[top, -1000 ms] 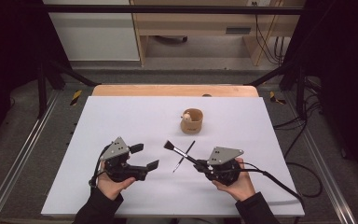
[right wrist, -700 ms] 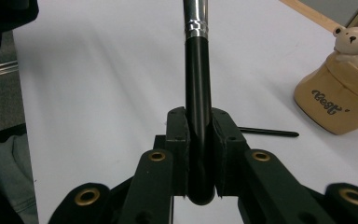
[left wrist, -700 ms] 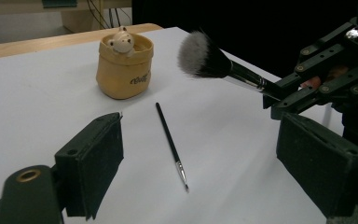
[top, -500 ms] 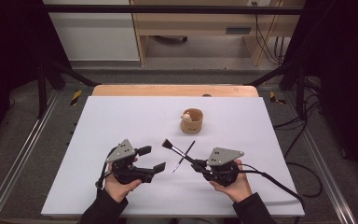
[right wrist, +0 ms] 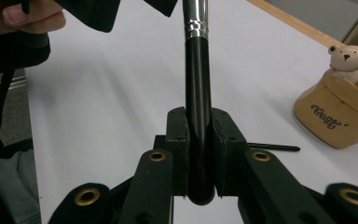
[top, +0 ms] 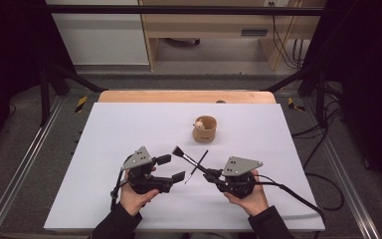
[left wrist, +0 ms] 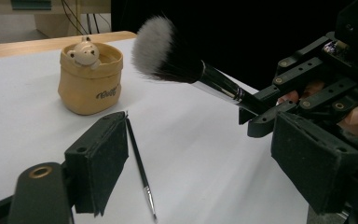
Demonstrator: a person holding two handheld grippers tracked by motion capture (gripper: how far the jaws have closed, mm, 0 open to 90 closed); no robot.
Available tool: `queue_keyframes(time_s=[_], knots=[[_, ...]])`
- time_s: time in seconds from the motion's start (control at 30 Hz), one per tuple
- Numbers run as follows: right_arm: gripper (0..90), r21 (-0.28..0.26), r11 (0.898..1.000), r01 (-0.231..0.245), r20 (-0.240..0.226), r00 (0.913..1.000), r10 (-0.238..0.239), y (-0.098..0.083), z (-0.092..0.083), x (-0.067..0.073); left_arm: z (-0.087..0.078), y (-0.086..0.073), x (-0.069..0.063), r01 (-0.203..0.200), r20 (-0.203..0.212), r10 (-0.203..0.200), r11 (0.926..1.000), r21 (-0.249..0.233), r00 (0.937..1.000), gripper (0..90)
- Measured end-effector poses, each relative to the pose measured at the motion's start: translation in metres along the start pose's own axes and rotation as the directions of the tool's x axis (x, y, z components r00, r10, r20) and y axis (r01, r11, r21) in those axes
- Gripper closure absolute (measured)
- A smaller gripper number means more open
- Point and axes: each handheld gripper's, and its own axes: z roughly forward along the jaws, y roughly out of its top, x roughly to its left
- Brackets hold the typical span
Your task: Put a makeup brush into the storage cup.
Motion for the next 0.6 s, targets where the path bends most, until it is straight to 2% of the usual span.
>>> queue_keyframes(time_s=[0.27, 0.6], knots=[[79.1, -0.019, 1.000, -0.003, -0.003, 1.0000, 0.003, 0.001, -0.001, 0.001, 0.009, 0.005, -0.005, 0.013, 0.035, -0.012, 0.9998, -0.017, 0.9993, 21.2], [79.1, -0.029, 1.000, 0.002, -0.016, 0.9999, -0.002, 0.001, 0.000, 0.002, 0.022, 0.008, -0.007, 0.068, 0.078, -0.065, 0.9969, -0.040, 0.9949, 30.8]])
